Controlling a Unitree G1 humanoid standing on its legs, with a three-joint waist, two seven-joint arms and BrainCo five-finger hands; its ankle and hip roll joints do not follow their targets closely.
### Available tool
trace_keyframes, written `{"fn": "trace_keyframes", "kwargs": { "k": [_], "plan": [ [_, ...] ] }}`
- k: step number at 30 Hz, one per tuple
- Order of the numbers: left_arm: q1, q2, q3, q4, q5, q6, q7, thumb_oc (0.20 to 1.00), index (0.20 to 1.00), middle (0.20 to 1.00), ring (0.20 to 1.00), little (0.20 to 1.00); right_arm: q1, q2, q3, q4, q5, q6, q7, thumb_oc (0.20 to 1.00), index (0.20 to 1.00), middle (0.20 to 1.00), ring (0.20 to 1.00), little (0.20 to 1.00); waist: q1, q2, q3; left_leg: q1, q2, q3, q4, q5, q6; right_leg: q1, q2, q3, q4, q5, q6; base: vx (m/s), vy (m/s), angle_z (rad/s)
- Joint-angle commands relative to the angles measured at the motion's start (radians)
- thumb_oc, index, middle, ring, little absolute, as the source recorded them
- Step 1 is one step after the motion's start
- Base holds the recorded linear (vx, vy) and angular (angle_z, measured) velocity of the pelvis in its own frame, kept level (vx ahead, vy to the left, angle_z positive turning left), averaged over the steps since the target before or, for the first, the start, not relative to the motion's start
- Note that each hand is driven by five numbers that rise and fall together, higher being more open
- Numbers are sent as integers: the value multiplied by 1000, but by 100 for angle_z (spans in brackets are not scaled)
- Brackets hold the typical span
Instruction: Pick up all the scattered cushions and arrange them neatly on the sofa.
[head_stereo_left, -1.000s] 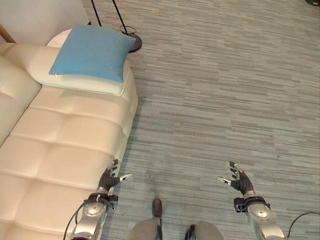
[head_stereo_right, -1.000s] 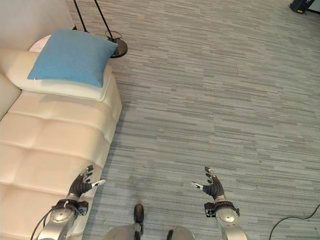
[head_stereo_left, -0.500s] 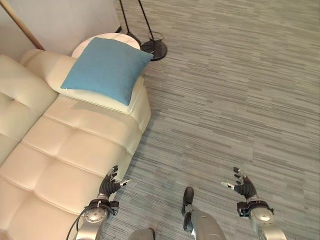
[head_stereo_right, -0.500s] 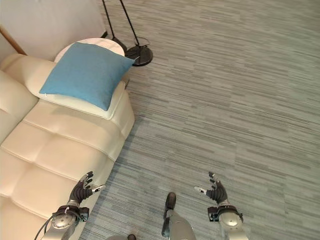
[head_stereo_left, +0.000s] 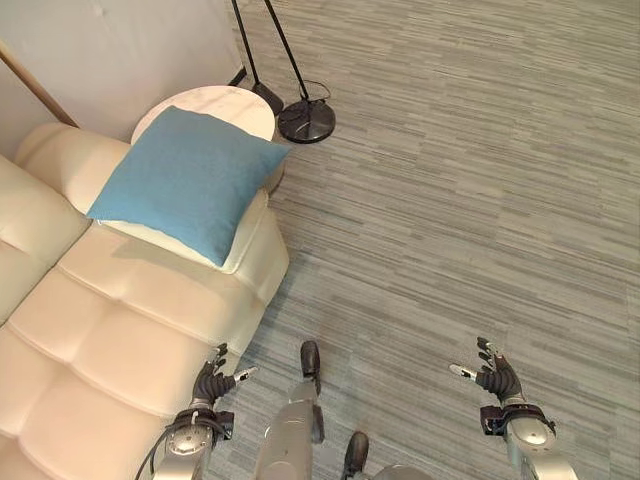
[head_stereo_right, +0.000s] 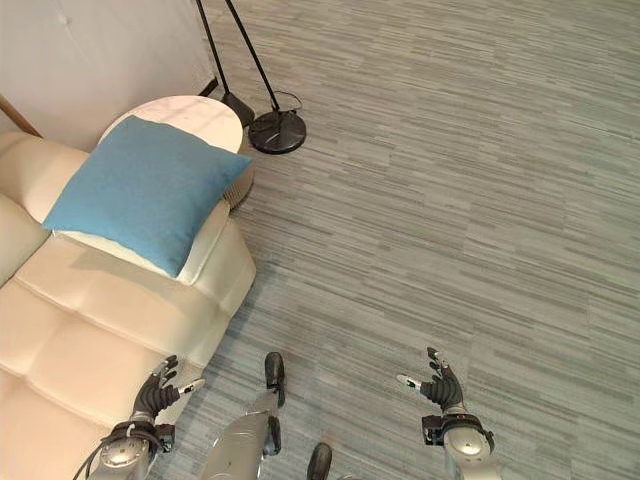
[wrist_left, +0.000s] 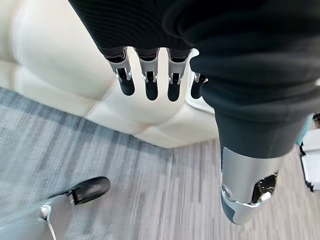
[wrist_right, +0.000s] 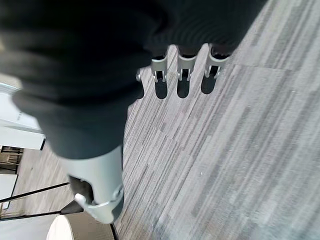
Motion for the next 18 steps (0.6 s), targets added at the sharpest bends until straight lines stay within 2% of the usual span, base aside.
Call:
{"fn": "trace_keyframes", "kwargs": {
  "k": [1, 2, 3, 5, 6, 8, 9, 10, 12, 14, 15, 17, 18],
  "plan": [
    [3, 57, 24, -66, -1, -31, 18, 1000, 1000, 1000, 1000, 1000, 46, -9, -47, -86, -5, -24, -1, 1000, 1000, 1000, 1000, 1000, 29, -15, -35, 72, 55, 16, 31, 62, -44, 26, -152, 6, 128, -91, 125, 452, 177, -25],
    [4, 61, 24, -65, 1, -29, 16, 1000, 1000, 1000, 1000, 1000, 50, 0, -47, -86, -7, -21, 4, 1000, 1000, 1000, 1000, 1000, 30, -33, -43, 63, 49, 17, 76, 52, -38, 26, -172, 7, 162, -84, 132, 443, 210, -19],
    [5, 63, 22, -63, 3, -27, 12, 1000, 1000, 1000, 1000, 1000, 54, 9, -43, -87, -7, -21, 11, 1000, 1000, 1000, 1000, 1000, 32, -49, -47, 66, 36, 14, 102, 31, -27, 21, -193, 9, 201, -52, 148, 461, 226, -3],
    [8, 70, 24, -62, -3, -25, 6, 1000, 1000, 1000, 1000, 1000, 49, 15, -31, -88, -13, -14, 25, 1000, 1000, 1000, 1000, 1000, 38, -81, -51, 78, 0, 9, 146, -30, 7, -14, -244, 28, 299, 46, 183, 425, 277, 20],
    [11, 73, 27, -63, -7, -25, 5, 1000, 1000, 1000, 1000, 1000, 40, 16, -25, -87, -15, -11, 30, 1000, 1000, 1000, 1000, 1000, 39, -88, -49, 88, -16, 0, 159, -58, 26, -40, -268, 41, 365, 116, 193, 354, 273, 18],
    [17, 80, 30, -70, -16, -27, 9, 1000, 1000, 1000, 1000, 1000, 20, 19, -13, -84, -23, -14, 31, 1000, 1000, 1000, 1000, 1000, 44, -87, -42, 118, -33, -6, 156, -96, 54, -101, -294, 57, 476, 196, 197, 244, 193, 6],
    [17, 80, 30, -70, -16, -27, 9, 1000, 1000, 1000, 1000, 1000, 20, 19, -14, -84, -23, -14, 31, 1000, 1000, 1000, 1000, 1000, 44, -87, -42, 118, -33, -6, 156, -96, 54, -101, -294, 57, 476, 196, 197, 286, 163, 22],
    [19, 82, 37, -71, -25, -28, 14, 1000, 1000, 1000, 1000, 1000, 1, 23, -4, -84, -27, -17, 28, 1000, 1000, 1000, 1000, 1000, 47, -73, -32, 171, -36, -23, 138, -122, 68, -168, -309, 44, 527, 209, 188, 309, 137, 43],
    [17, 76, 41, -65, -35, -34, 21, 1000, 1000, 1000, 1000, 1000, 1, 23, -1, -84, -25, -22, 30, 1000, 1000, 1000, 1000, 1000, 33, -51, -22, 230, -43, -59, 109, -136, 69, -246, -277, 41, 521, 144, 165, 374, 121, 18],
    [11, 69, 43, -64, -52, -43, 28, 1000, 1000, 1000, 1000, 1000, -4, 18, 4, -83, -16, -22, 31, 1000, 1000, 1000, 1000, 1000, 10, -30, -7, 272, -47, -100, 88, -141, 62, -292, -228, 37, 450, 57, 146, 320, 8, 58],
    [10, 63, 43, -61, -60, -44, 30, 1000, 1000, 1000, 1000, 1000, -5, 17, 6, -79, -12, -23, 27, 1000, 1000, 1000, 1000, 1000, 2, -29, 3, 294, -57, -122, 83, -148, 59, -319, -202, 55, 403, 45, 143, 315, -43, 125],
    [5, 54, 40, -51, -65, -44, 29, 1000, 1000, 1000, 1000, 1000, -3, 10, 4, -73, -4, -20, 23, 1000, 1000, 1000, 1000, 1000, -18, -30, 16, 331, -84, -179, 74, -160, 52, -354, -148, 120, 274, 57, 143, 257, -62, 107],
    [4, 54, 40, -51, -65, -44, 29, 1000, 1000, 1000, 1000, 1000, -3, 10, 4, -73, -4, -20, 23, 1000, 1000, 1000, 1000, 1000, -19, -30, 15, 329, -84, -180, 73, -157, 52, -354, -148, 118, 270, 61, 143, 300, -107, 129]
  ]
}}
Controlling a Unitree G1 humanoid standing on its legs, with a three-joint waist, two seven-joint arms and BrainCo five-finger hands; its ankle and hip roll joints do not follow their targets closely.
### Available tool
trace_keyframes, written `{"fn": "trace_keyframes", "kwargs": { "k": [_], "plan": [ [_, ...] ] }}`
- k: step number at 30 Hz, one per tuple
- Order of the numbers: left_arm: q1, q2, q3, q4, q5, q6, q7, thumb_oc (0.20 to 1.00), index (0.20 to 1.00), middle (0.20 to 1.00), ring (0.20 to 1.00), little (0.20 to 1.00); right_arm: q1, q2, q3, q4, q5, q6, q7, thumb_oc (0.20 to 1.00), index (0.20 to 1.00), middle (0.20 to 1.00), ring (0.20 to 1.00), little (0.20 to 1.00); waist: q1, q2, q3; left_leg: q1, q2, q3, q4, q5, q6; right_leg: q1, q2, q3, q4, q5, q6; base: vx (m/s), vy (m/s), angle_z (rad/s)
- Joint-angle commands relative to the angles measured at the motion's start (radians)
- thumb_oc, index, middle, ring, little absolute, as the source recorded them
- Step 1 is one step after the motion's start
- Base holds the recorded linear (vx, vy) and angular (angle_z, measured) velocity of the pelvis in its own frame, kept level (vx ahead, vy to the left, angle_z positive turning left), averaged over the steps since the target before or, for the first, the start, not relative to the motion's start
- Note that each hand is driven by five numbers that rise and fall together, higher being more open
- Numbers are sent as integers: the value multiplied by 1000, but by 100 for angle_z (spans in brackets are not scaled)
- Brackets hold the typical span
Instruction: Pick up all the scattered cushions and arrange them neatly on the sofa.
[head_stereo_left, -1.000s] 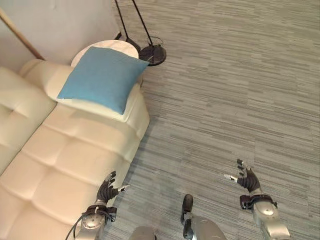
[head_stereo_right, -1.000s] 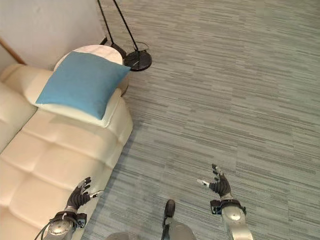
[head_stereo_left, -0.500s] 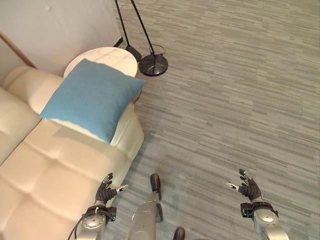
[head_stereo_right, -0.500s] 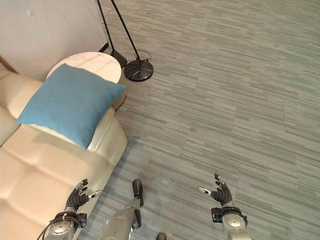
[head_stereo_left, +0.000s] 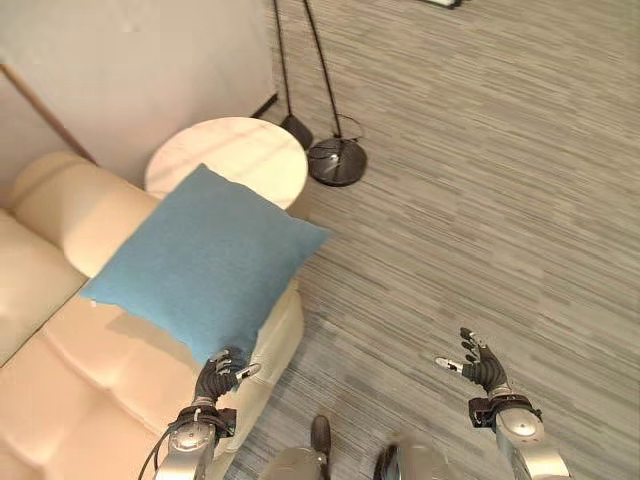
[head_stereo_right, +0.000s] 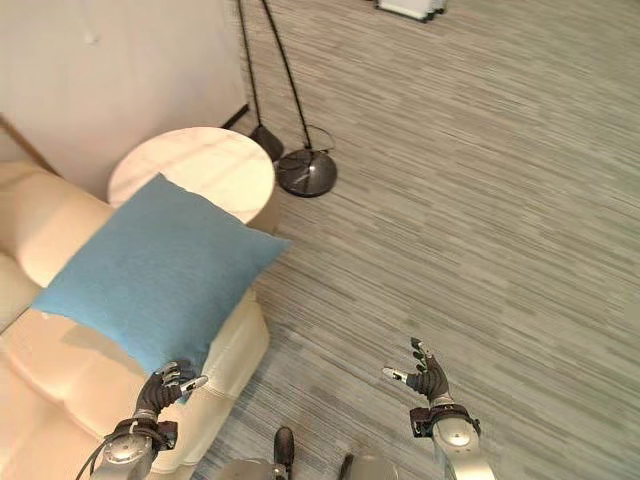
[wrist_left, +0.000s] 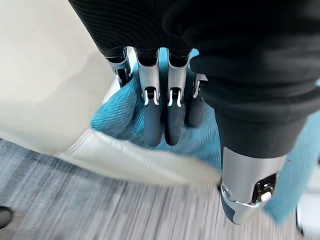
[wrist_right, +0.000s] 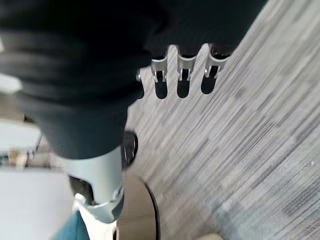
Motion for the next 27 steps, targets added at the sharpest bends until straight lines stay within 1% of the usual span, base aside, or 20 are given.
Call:
{"fn": "trace_keyframes", "kwargs": {
  "k": [1, 2, 3, 5, 7, 8, 10, 12, 13, 15, 17, 18, 19, 20, 21, 23, 24, 25, 26, 27],
  "plan": [
    [16, 60, 39, -68, -23, -41, 23, 1000, 1000, 1000, 1000, 1000, 11, -12, -50, -18, 13, -37, -11, 1000, 1000, 1000, 1000, 1000, -32, -34, 27, -42, 0, -35, 75, -54, -98, 161, 91, 170, -312, 184, 33, 282, -161, 140],
    [10, 63, 34, -69, -11, -42, 18, 1000, 1000, 1000, 1000, 1000, 19, -18, -55, -21, 15, -40, -11, 1000, 1000, 1000, 1000, 1000, -38, -43, 29, -45, -20, -77, 96, -63, -103, 187, 95, 215, -336, 186, 26, 335, -206, 197],
    [14, 59, 32, -68, -8, -43, 6, 1000, 1000, 1000, 1000, 1000, 29, -20, -62, -24, 17, -41, -9, 1000, 1000, 1000, 1000, 1000, -38, -47, 26, -47, -28, -93, 104, -71, -109, 203, 88, 228, -351, 196, 19, 180, -200, 205],
    [18, 52, 22, -63, -11, -43, 0, 1000, 1000, 1000, 1000, 1000, 42, -25, -72, -18, 34, -51, -8, 1000, 1000, 1000, 1000, 1000, -42, -45, 22, -56, -24, -114, 120, -69, -127, 232, 74, 197, -371, 207, 2, 117, -188, 216],
    [13, 48, 20, -65, -33, -41, -4, 1000, 1000, 1000, 1000, 1000, 32, -31, -78, -14, 43, -54, -11, 1000, 1000, 1000, 1000, 1000, -46, -41, 19, -85, -7, -105, 144, -66, -148, 250, 57, 142, -383, 199, -2, 102, -167, 189],
    [14, 46, 19, -65, -37, -39, -4, 1000, 1000, 1000, 1000, 1000, 32, -33, -80, -16, 48, -54, -12, 1000, 1000, 1000, 1000, 1000, -50, -39, 20, -96, 2, -94, 160, -69, -153, 259, 52, 117, -383, 191, -6, 107, -135, 146],
    [10, 43, 18, -60, -40, -40, -3, 1000, 1000, 1000, 1000, 1000, 33, -40, -86, -17, 54, -56, -13, 1000, 1000, 1000, 1000, 1000, -52, -39, 20, -114, 25, -50, 180, -70, -160, 284, 40, 69, -388, 174, -13, 75, -99, 75],
    [10, 39, 20, -55, -42, -40, -4, 1000, 1000, 1000, 1000, 1000, 38, -41, -92, -16, 55, -53, -13, 1000, 1000, 1000, 1000, 1000, -61, -36, 16, -121, 59, 15, 180, -64, -159, 304, 32, 26, -391, 158, -19, 71, -43, 97],
    [8, 42, 19, -54, -40, -39, -3, 1000, 1000, 1000, 1000, 1000, 43, -45, -97, -16, 52, -49, -15, 1000, 1000, 1000, 1000, 1000, -67, -34, 12, -121, 89, 73, 164, -48, -159, 317, 23, -5, -399, 152, -17, 66, 2, 91],
    [6, 43, 18, -59, -32, -38, -4, 1000, 1000, 1000, 1000, 1000, 46, -45, -98, -17, 50, -45, -18, 1000, 1000, 1000, 1000, 1000, -73, -33, 5, -132, 118, 151, 145, -21, -163, 331, 14, -41, -408, 147, -16, 69, 36, 59],
    [0, 49, 15, -56, -23, -37, -4, 1000, 1000, 1000, 1000, 1000, 49, -47, -97, -17, 48, -41, -18, 1000, 1000, 1000, 1000, 1000, -76, -40, 2, -166, 139, 210, 150, 9, -169, 357, 4, -71, -422, 143, -13, 135, 34, 65],
    [-1, 50, 15, -53, -21, -35, -4, 1000, 1000, 1000, 1000, 1000, 49, -47, -95, -16, 46, -38, -18, 1000, 1000, 1000, 1000, 1000, -74, -42, -2, -174, 145, 218, 152, 3, -179, 373, 2, -72, -428, 131, -9, 192, 45, 27],
    [0, 52, 17, -50, -18, -34, -3, 1000, 1000, 1000, 1000, 1000, 48, -48, -91, -15, 43, -35, -17, 1000, 1000, 1000, 1000, 1000, -71, -46, -2, -189, 153, 230, 162, 11, -185, 386, -1, -79, -431, 128, -8, 220, 77, 49],
    [5, 53, 19, -50, -16, -32, -6, 1000, 1000, 1000, 1000, 1000, 45, -49, -85, -14, 35, -32, -14, 1000, 1000, 1000, 1000, 1000, -68, -45, -5, -182, 154, 232, 151, 5, -186, 395, 1, -82, -435, 129, -5, 167, 146, 60],
    [19, 53, 28, -54, -13, -30, -6, 1000, 1000, 1000, 1000, 1000, 45, -48, -83, -23, 23, -27, -10, 1000, 1000, 1000, 1000, 1000, -64, -43, -10, -164, 151, 233, 134, 13, -176, 407, -1, -90, -436, 138, -1, 181, 197, 40],
    [28, 55, 31, -60, -13, -28, -7, 1000, 1000, 1000, 1000, 1000, 40, -46, -82, -30, 15, -22, -12, 1000, 1000, 1000, 1000, 1000, -61, -45, -17, -159, 147, 226, 136, 5, -171, 411, -12, -84, -426, 130, 5, 204, 276, -33],
    [33, 65, 36, -76, -17, -25, -5, 1000, 1000, 1000, 1000, 1000, 33, -35, -74, -33, 3, -19, -5, 1000, 1000, 1000, 1000, 1000, -48, -49, -16, -131, 125, 217, 117, -23, -142, 386, -37, -57, -343, 120, 15, 226, 394, -55],
    [28, 72, 40, -81, -20, -22, -2, 1000, 1000, 1000, 1000, 1000, 15, -36, -63, -24, -6, -14, -5, 1000, 1000, 1000, 1000, 1000, -41, -49, -8, -124, 113, 212, 116, -40, -121, 352, -56, -38, -250, 118, 29, 196, 396, -54],
    [19, 79, 41, -81, -21, -25, 1, 1000, 1000, 1000, 1000, 1000, 4, -31, -58, -19, -8, -17, -5, 1000, 1000, 1000, 1000, 1000, -43, -45, 1, -112, 108, 202, 111, -46, -113, 307, -59, -18, -181, 123, 39, 106, 245, -114],
    [15, 82, 41, -73, -22, -27, 3, 1000, 1000, 1000, 1000, 1000, -5, -30, -58, -14, -10, -16, -8, 1000, 1000, 1000, 1000, 1000, -46, -42, 8, -97, 100, 193, 103, -52, -107, 269, -55, 7, -137, 129, 38, 81, 148, -89]
  ]
}}
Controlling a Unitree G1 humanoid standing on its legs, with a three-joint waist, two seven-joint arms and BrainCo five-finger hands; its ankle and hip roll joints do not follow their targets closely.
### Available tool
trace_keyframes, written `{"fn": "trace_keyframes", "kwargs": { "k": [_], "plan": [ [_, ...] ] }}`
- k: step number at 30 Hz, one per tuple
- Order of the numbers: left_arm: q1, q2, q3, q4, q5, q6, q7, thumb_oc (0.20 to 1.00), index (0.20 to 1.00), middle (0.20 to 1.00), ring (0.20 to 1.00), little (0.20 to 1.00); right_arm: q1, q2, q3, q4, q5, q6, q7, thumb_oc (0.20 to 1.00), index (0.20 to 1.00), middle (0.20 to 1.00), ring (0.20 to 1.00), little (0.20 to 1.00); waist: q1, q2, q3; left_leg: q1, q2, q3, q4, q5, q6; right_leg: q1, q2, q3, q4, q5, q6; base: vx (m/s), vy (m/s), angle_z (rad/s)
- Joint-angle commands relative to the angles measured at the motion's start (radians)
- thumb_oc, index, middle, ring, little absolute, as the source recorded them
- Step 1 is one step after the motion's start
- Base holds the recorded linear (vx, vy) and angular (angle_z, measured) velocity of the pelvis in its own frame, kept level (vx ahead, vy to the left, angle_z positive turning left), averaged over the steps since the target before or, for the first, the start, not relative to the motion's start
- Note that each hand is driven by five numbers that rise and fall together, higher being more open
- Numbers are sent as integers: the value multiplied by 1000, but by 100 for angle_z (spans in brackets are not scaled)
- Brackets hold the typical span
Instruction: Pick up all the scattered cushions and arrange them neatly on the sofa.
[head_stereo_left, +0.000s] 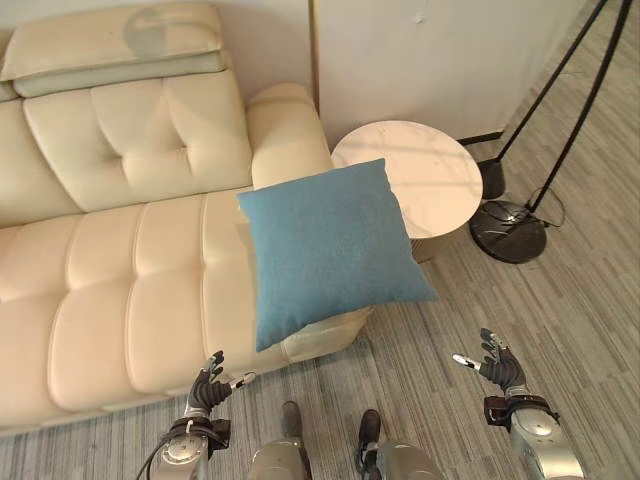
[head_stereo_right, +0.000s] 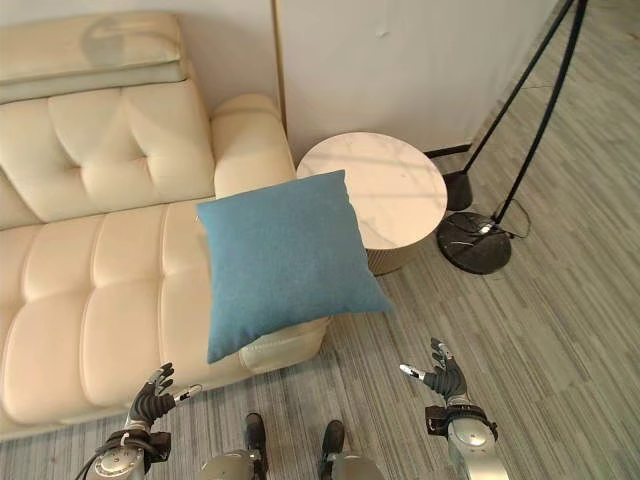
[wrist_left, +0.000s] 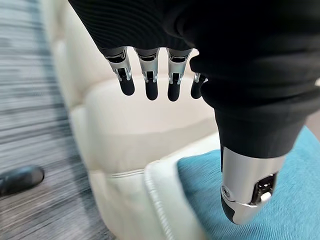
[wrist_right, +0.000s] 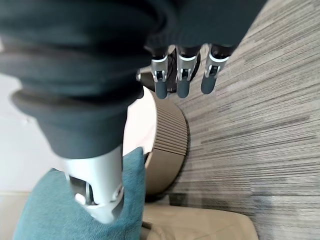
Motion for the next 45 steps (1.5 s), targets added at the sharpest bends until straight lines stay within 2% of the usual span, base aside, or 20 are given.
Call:
{"fn": "trace_keyframes", "kwargs": {
  "k": [1, 5, 7, 8, 11, 17, 18, 22, 25, 26, 30, 32, 35, 36, 38, 41, 42, 43, 44, 45],
  "plan": [
    [-36, 56, 44, -44, -18, -36, 13, 1000, 1000, 1000, 1000, 1000, 20, -11, 10, -25, -20, -23, 0, 1000, 1000, 1000, 1000, 1000, -25, -16, -17, -39, -11, -34, 116, -109, -23, 19, -71, -12, 42, -21, 98, 101, 107, -72],
    [-44, 59, 44, -41, -30, -45, 19, 1000, 1000, 1000, 1000, 1000, 9, -20, 10, -19, -18, -23, -7, 1000, 1000, 1000, 1000, 1000, -46, -10, -9, 11, -31, -67, 87, -123, -22, -62, -42, 29, -72, 32, 93, 146, 13, -6],
    [-44, 70, 42, -40, -26, -53, 22, 1000, 1000, 1000, 1000, 1000, 21, -29, 3, -6, -17, -27, -10, 1000, 1000, 1000, 1000, 1000, -59, -18, -1, 23, -44, -101, 101, -138, -26, -40, -35, 71, -120, 27, 111, 155, -54, 25],
    [-47, 71, 40, -46, -23, -51, 14, 1000, 1000, 1000, 1000, 1000, 14, -36, 2, -10, -18, -26, -9, 1000, 1000, 1000, 1000, 1000, -57, -29, -6, 20, -52, -104, 111, -145, -25, -32, -41, 75, -139, 44, 106, 93, -41, 43],
    [-45, 62, 43, -40, -28, -49, 8, 1000, 1000, 1000, 1000, 1000, 13, -46, -18, -3, -19, -25, -16, 1000, 1000, 1000, 1000, 1000, -53, -35, -15, 23, -51, -111, 121, -149, -30, -8, -41, 69, -154, 53, 97, 123, -87, 76],
    [-35, 51, 56, -31, -83, -46, -9, 1000, 1000, 1000, 1000, 1000, -7, -131, -41, -51, -47, -21, -23, 1000, 1000, 1000, 1000, 1000, -35, -42, -59, 53, -36, -134, 73, -131, -51, 77, -32, 31, -265, 69, 89, 129, -117, 12],
    [-37, 43, 56, -30, -115, -49, -9, 1000, 1000, 1000, 1000, 1000, -36, -168, -30, -82, -45, -25, -18, 1000, 1000, 1000, 1000, 1000, -24, -43, -63, 59, -34, -143, 44, -116, -59, 98, -28, 17, -297, 72, 89, 64, -119, 0],
    [-66, 39, 46, -17, -161, -52, -1, 1000, 1000, 1000, 1000, 1000, -108, -205, 22, -88, -26, -23, -6, 1000, 1000, 1000, 1000, 1000, -6, -44, -57, 53, -32, -154, 14, -95, -67, 100, -26, 1, -321, 78, 90, -28, -91, 11],
    [-163, 47, 7, -8, -219, -74, 35, 1000, 1000, 1000, 1000, 1000, -230, -225, 98, -39, 29, -16, -14, 1000, 1000, 1000, 1000, 1000, 9, -42, -21, -8, -31, -165, 6, -69, -76, 45, -29, -7, -318, 87, 88, -194, -99, 22],
    [-251, 50, -39, 13, -254, -88, 54, 1000, 1000, 1000, 1000, 1000, -342, -223, 159, 34, 79, -7, -21, 1000, 1000, 1000, 1000, 1000, 14, -34, 1, -60, -30, -170, 3, -48, -81, -14, -30, -9, -306, 97, 84, -129, -50, 36],
    [-354, 47, -89, 55, -291, -103, 74, 1000, 1000, 1000, 1000, 1000, -477, -213, 222, 132, 124, -1, -34, 1000, 1000, 1000, 1000, 1000, 14, -32, 20, -116, -30, -171, 1, -25, -88, -70, -30, -10, -294, 108, 81, -106, -60, 14],
    [-498, 52, -152, 119, -334, -117, 98, 1000, 1000, 1000, 1000, 1000, -659, -201, 306, 266, 160, 8, -51, 1000, 1000, 1000, 1000, 1000, 17, -29, 49, -165, -24, -171, 0, -2, -95, -119, -26, -9, -284, 120, 79, -85, -84, 13],
    [-568, 52, -183, 151, -348, -123, 105, 1000, 1000, 1000, 1000, 1000, -733, -192, 337, 316, 179, 8, -57, 1000, 1000, 1000, 1000, 1000, 17, -26, 59, -184, -23, -172, -3, 10, -98, -138, -27, -10, -283, 126, 79, -50, -48, 5],
    [-686, 49, -231, 209, -368, -126, 111, 1000, 1000, 1000, 1000, 1000, -853, -179, 386, 395, 203, 11, -64, 1000, 1000, 1000, 1000, 1000, 16, -20, 74, -203, -19, -169, -10, 25, -103, -158, -26, -10, -284, 132, 80, -58, -42, 3],
    [-822, 23, -289, 271, -388, -123, 124, 1000, 1000, 1000, 1000, 1000, -981, -153, 453, 460, 207, 17, -70, 1000, 1000, 1000, 1000, 1000, 13, -9, 97, -223, -17, -173, -21, 46, -110, -178, -20, -15, -287, 138, 82, -78, -44, -2],
    [-929, -29, -346, 323, -400, -116, 130, 1000, 1000, 1000, 1000, 1000, -1070, -106, 523, 469, 209, 18, -74, 1000, 1000, 1000, 1000, 1000, 6, -1, 119, -235, -13, -176, -37, 67, -120, -193, -16, -19, -289, 142, 83, -48, -35, 0],
    [-963, -62, -371, 325, -406, -116, 130, 1000, 1000, 1000, 1000, 1000, -1101, -76, 567, 453, 203, 18, -71, 677, 677, 677, 677, 677, -2, 2, 125, -234, -12, -180, -53, 77, -124, -199, -12, -17, -291, 143, 84, -26, -30, 2],
    [-970, -76, -378, 319, -412, -118, 133, 718, 718, 718, 718, 718, -1100, -57, 577, 436, 208, 16, -70, 341, 341, 341, 341, 341, -5, 1, 126, -233, -11, -180, -59, 80, -126, -198, -10, -16, -292, 143, 84, 0, 0, 0],
    [-978, -89, -380, 313, -419, -121, 140, 366, 366, 366, 366, 366, -1094, -43, 579, 419, 217, 11, -72, 200, 200, 200, 200, 200, -8, 2, 126, -232, -12, -181, -63, 82, -127, -199, -9, -17, -294, 143, 84, -2, -7, -4],
    [-981, -102, -374, 306, -431, -124, 146, 200, 200, 200, 200, 200, -1082, -25, 573, 403, 238, 1, -73, 200, 200, 200, 200, 200, -11, 3, 126, -226, -11, -180, -66, 79, -130, -194, -7, -15, -296, 143, 84, -3, 4, -3]
  ]
}}
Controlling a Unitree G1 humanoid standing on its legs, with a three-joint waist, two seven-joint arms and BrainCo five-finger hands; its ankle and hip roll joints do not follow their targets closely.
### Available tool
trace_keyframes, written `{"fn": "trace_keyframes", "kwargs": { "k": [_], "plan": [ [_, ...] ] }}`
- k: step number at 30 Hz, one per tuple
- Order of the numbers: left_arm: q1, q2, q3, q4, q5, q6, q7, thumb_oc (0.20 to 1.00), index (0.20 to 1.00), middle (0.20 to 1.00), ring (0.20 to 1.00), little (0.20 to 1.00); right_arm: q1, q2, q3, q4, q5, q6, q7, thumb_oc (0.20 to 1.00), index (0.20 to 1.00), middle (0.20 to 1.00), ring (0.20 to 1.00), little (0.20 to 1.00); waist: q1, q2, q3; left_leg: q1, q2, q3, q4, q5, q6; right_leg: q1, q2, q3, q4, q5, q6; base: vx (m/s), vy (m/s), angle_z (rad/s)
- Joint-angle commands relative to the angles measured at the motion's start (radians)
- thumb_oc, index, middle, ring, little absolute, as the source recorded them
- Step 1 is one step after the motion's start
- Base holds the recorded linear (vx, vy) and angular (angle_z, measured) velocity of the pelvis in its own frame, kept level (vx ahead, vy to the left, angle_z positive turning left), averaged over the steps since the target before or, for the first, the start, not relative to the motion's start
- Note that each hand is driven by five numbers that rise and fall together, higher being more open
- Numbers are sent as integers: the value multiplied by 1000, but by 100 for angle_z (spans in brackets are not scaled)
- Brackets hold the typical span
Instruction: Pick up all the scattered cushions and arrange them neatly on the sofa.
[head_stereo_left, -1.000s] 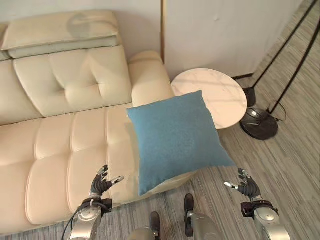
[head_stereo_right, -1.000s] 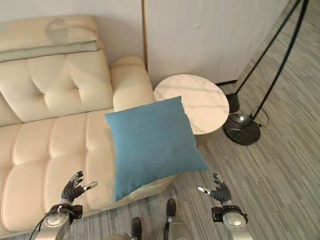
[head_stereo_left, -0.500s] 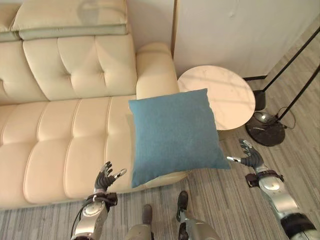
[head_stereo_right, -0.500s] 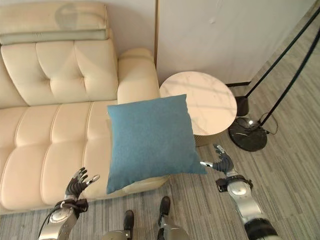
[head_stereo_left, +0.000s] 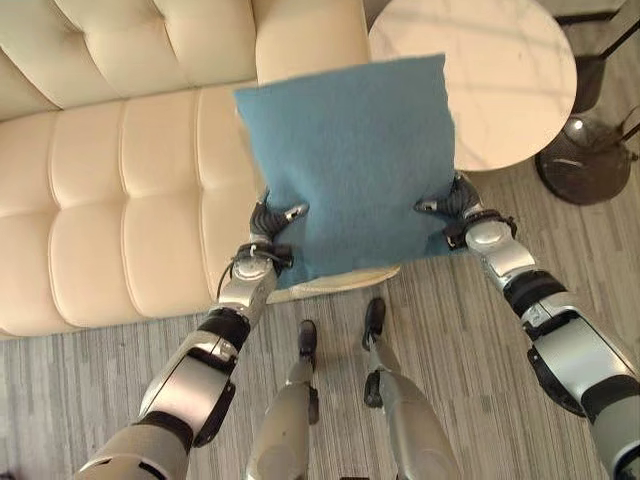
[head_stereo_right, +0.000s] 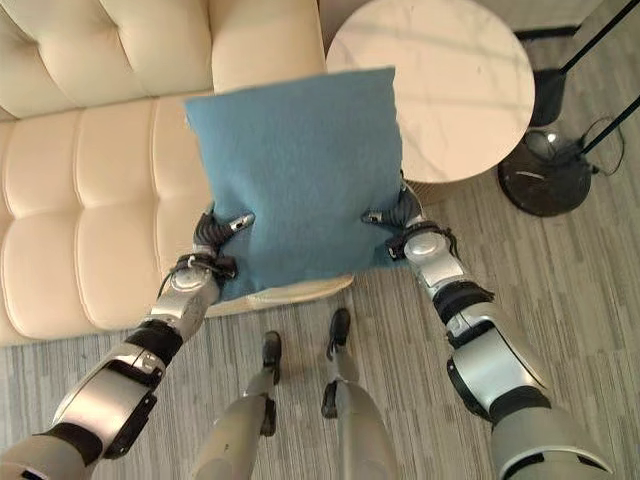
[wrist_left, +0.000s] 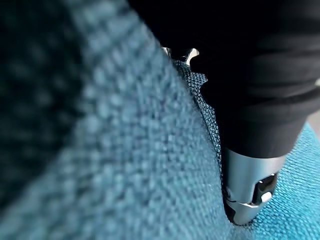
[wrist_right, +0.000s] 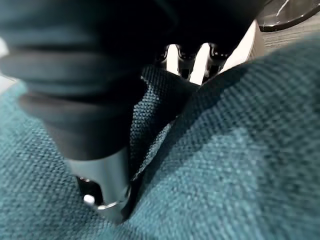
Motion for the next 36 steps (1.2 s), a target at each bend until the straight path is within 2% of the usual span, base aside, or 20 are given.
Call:
{"fn": "trace_keyframes", "kwargs": {
  "k": [1, 3, 11, 14, 17, 18, 22, 25, 30, 31, 32, 33, 36],
  "plan": [
    [-51, -68, -53, -19, -34, -41, -15, 200, 200, 200, 200, 200, -26, 105, 29, -68, 48, -66, 17, 200, 200, 200, 200, 200, -3, -9, -45, 9, 18, 5, -16, 0, -53, 73, -49, 18, 48, -189, 118, 0, 0, 0],
    [-36, -78, -25, -84, -65, -58, 1, 200, 200, 200, 200, 200, 31, 139, 3, -186, 97, -104, 14, 200, 200, 200, 200, 200, -13, -6, -50, 30, 19, 10, -24, -8, -54, 88, -47, 20, 43, -192, 118, 0, 0, 0],
    [70, -57, 25, -293, -40, -92, 11, 200, 200, 200, 200, 200, 214, 177, -70, -471, 101, -174, 35, 200, 200, 200, 200, 200, -32, 6, -82, 86, 15, 21, -24, -32, -45, 140, -55, 26, 38, -203, 119, 19, 42, -3],
    [191, -63, 53, -451, -5, -91, 13, 200, 200, 200, 200, 200, 369, 235, -119, -627, 172, -205, 79, 200, 200, 200, 200, 200, -35, 9, -110, 133, 11, 23, -22, -54, -35, 189, -59, 23, 38, -213, 118, 46, 43, -1],
    [269, -60, 67, -542, 20, -83, 4, 200, 200, 200, 200, 200, 453, 251, -134, -705, 202, -210, 112, 200, 200, 200, 200, 200, -36, 10, -127, 163, 11, 26, -22, -66, -31, 221, -61, 21, 39, -221, 117, 49, 64, -1],
    [342, -57, 85, -629, 40, -79, -10, 200, 200, 200, 200, 200, 525, 259, -141, -772, 220, -216, 141, 200, 200, 200, 200, 200, -36, 7, -148, 188, 9, 25, -20, -77, -26, 248, -62, 21, 39, -227, 116, 57, 66, 1],
    [462, -36, 119, -747, 62, -73, -38, 200, 200, 200, 200, 200, 626, 241, -164, -872, 225, -215, 177, 200, 200, 200, 200, 200, -35, 1, -186, 230, 9, 27, -18, -93, -22, 295, -64, 21, 32, -235, 117, 58, 65, 0],
    [624, -19, 171, -876, 67, -61, -79, 200, 200, 200, 200, 200, 749, 205, -213, -995, 185, -213, 203, 200, 200, 200, 200, 200, -33, -7, -228, 278, 6, 31, -13, -115, -11, 339, -64, 28, 22, -236, 120, 44, 94, -1],
    [728, -6, 206, -949, 77, -54, -104, 200, 200, 200, 200, 200, 830, 205, -257, -1058, 154, -208, 211, 200, 200, 200, 200, 200, -28, -16, -235, 300, 5, 49, -13, -127, 1, 336, -64, 47, 22, -216, 132, -73, 66, -16],
    [734, 10, 215, -954, 101, -58, -105, 200, 200, 200, 200, 200, 840, 211, -274, -1055, 134, -213, 206, 200, 200, 200, 200, 200, -27, -20, -224, 290, 5, 57, -14, -120, 9, 311, -62, 63, 47, -203, 147, -199, 50, -26],
    [734, 11, 215, -954, 101, -58, -105, 200, 200, 200, 200, 200, 840, 211, -274, -1055, 134, -213, 206, 200, 200, 200, 200, 200, -25, -20, -224, 290, 5, 59, -14, -120, 9, 308, -62, 64, 49, -204, 147, -382, 31, -45],
    [716, 33, 209, -950, 110, -60, -112, 200, 200, 200, 200, 200, 838, 216, -288, -1048, 121, -219, 195, 200, 200, 200, 200, 200, -24, -18, -199, 259, 16, 63, 3, -104, 18, 265, -46, 104, 154, -239, 153, -331, 8, -43],
    [727, 62, 220, -964, 122, -62, -134, 200, 200, 200, 200, 200, 857, 212, -303, -1046, 122, -226, 202, 200, 200, 200, 200, 200, -12, -3, -193, 209, 29, 57, 32, -78, 26, 290, -18, 141, 316, -339, 128, -291, -42, -23]
  ]
}}
